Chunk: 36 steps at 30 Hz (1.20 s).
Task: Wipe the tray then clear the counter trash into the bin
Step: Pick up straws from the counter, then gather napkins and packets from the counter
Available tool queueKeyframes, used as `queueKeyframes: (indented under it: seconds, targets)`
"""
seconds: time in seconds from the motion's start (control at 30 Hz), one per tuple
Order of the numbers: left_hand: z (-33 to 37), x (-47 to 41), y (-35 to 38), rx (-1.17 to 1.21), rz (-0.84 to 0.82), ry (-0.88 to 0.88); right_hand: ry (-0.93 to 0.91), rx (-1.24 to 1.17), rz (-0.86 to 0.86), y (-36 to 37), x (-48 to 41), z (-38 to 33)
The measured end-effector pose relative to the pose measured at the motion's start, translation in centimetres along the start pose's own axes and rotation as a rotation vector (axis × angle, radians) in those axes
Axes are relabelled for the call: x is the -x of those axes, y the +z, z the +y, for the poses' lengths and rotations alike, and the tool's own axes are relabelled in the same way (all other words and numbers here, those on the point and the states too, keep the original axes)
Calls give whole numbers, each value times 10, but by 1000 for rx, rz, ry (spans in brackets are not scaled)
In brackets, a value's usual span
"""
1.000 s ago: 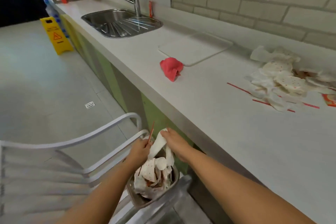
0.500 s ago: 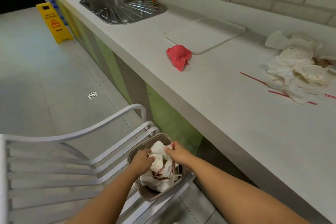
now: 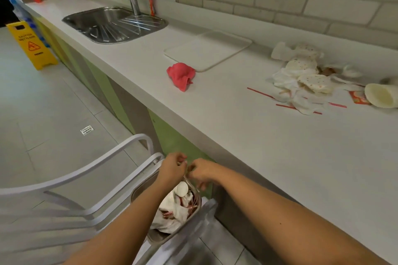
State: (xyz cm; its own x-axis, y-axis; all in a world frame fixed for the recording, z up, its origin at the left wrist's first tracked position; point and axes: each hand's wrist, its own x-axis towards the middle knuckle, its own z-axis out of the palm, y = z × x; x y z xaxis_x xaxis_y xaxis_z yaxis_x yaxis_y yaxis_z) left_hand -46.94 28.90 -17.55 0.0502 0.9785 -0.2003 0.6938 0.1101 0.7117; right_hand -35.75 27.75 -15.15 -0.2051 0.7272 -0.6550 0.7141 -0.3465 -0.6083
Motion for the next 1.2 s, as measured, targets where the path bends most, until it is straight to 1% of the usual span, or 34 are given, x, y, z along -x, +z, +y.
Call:
queueKeyframes:
  seconds: [0.07,0.13,0.3,0.4,0.5,0.63,0.87,1.03,1.2]
  targets:
    - [21,-1,2,24,43,54,-8,-17,2,-11,12,-2]
    - [44,0,1,59,89,107,-24,-15,44,-26,26,-2]
    - [108,9,12,178,141,284,-93,-24,263,-76,81,11]
    - [147,15,30,208,159,334,-90,-3,387,-101,111,32]
    - [190,30,57,256,77,397,-51,4,502,-124,139,65]
    - [239,54,99,305,-49,465,17,-51,582,-146,175,113]
    - [304,93,176,284,-206,580,134,-70,741,-179,236,207]
    - [336,122,224,245,-292,624,284,-74,896,-200,277,286]
    - [359,144,264,225,-371,624,469,25,1038,-218,312,355]
